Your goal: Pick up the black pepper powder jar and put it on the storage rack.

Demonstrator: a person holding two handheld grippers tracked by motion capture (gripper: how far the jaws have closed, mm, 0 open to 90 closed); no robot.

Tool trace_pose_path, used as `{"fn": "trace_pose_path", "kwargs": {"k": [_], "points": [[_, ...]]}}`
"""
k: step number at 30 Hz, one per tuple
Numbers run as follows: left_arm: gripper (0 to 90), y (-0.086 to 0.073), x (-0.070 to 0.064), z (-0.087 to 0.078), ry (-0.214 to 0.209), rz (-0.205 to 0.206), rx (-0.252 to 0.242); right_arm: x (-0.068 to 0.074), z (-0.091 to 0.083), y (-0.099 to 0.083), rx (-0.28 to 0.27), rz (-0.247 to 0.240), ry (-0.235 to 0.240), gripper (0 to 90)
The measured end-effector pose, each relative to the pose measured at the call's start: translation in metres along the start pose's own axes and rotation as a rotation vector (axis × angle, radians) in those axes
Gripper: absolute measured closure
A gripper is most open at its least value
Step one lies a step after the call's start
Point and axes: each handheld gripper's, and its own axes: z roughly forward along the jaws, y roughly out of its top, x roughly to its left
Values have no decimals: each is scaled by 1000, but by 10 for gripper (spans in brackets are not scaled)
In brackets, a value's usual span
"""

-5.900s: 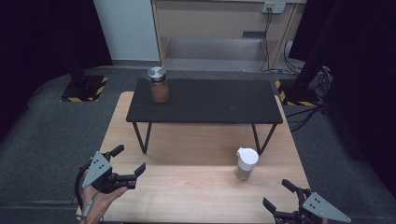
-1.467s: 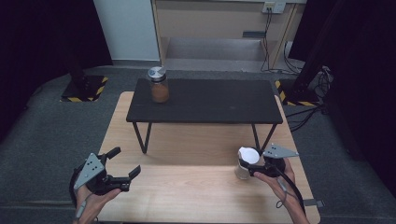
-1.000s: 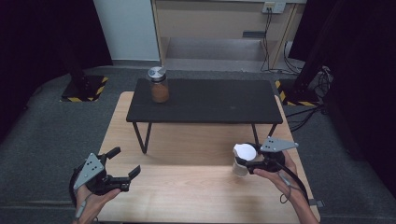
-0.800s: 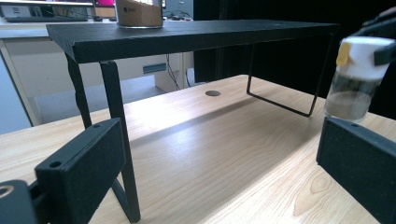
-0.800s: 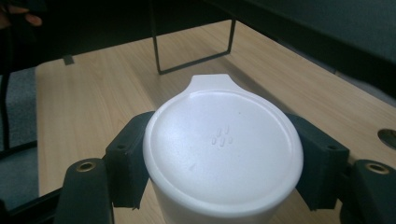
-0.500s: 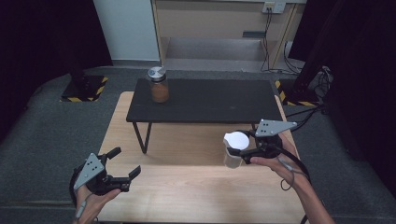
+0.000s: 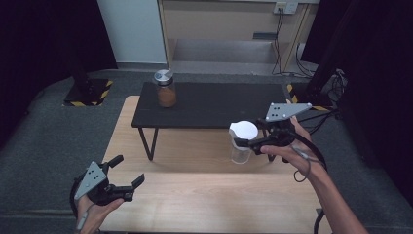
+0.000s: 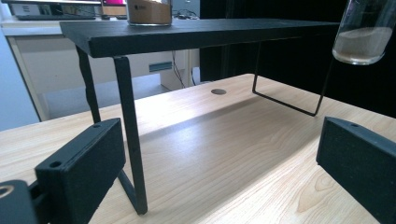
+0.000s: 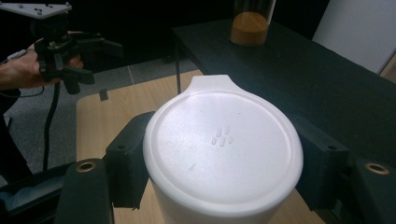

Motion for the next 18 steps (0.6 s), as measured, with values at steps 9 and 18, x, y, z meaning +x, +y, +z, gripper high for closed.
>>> {"fn": "trace_pose_path", "kwargs": {"k": [9,18], "points": [[0,0,1,2,-8,0,5,-8,-2,31,-14,21,-18,313],[1,0,4,3,-12,-5,5,-22,-1,65,-34,42,-96,313]]}}
